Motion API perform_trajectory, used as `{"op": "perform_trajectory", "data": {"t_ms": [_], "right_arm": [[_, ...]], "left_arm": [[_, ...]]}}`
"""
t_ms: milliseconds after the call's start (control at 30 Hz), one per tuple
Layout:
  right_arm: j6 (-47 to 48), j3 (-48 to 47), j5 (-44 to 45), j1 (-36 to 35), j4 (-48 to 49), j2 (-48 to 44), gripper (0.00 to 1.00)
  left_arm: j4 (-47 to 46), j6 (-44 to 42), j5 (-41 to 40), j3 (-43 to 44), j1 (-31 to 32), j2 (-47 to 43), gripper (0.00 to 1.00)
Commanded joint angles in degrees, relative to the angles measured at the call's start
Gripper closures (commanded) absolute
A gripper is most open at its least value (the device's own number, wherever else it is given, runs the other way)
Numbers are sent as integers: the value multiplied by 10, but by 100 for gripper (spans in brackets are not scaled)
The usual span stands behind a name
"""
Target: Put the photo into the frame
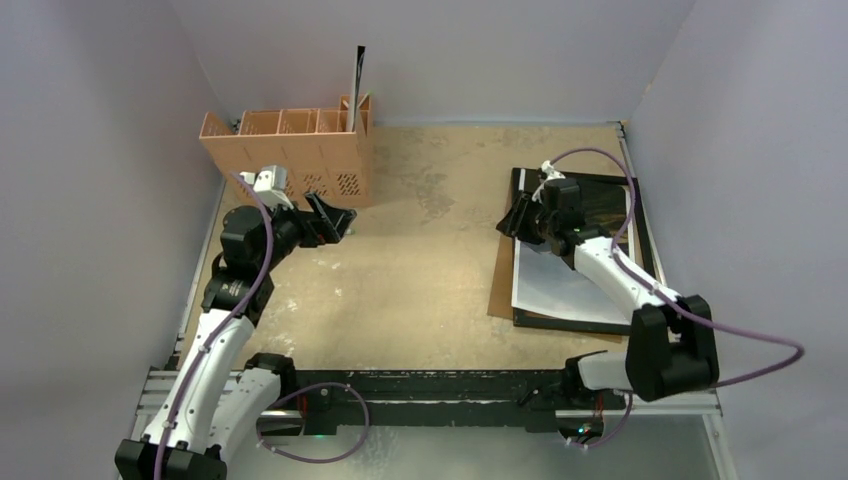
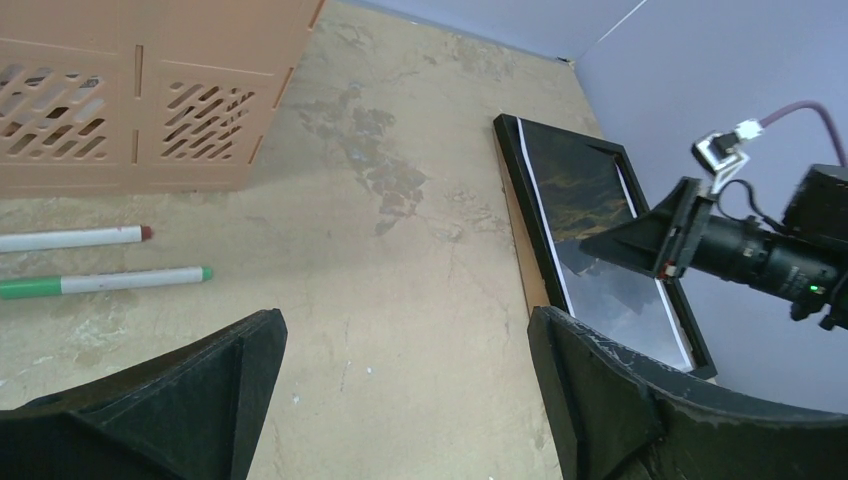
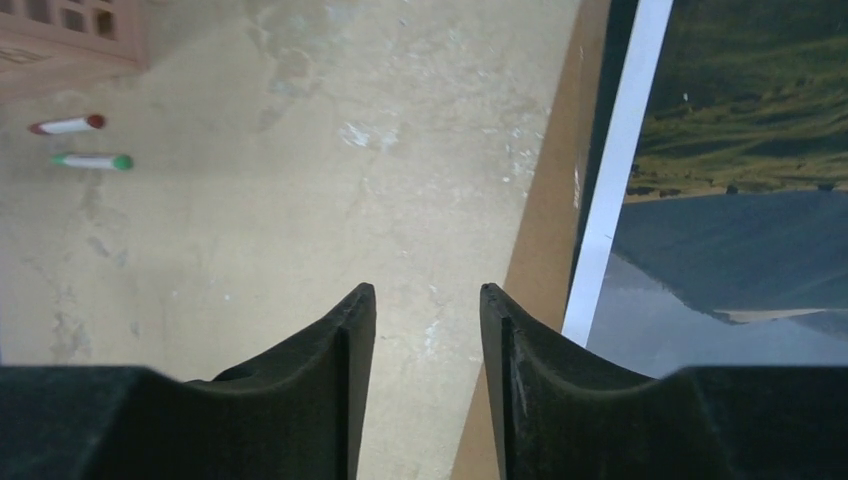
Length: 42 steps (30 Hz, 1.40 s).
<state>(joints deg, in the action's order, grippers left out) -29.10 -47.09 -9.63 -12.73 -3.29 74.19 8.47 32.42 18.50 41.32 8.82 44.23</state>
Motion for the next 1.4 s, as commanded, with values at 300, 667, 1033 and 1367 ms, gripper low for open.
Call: {"op": "perform_trajectory", "data": {"t_ms": [300,667,1033,1367], "right_arm": [[29,10,28,-1,-46,85,49],[23,33,124,-1,-82,71,49],[49,50,-24,-4,-34,8,46],[42,50,-61,-6,-7,30,47]], "left_arm": [[-35,20,22,-3,2,23,5],[-33,28,22,-13,-3,26,6],[-43,41,24,-15,-20,35,7],[-16,42,2,-18,-35,51,8]]}}
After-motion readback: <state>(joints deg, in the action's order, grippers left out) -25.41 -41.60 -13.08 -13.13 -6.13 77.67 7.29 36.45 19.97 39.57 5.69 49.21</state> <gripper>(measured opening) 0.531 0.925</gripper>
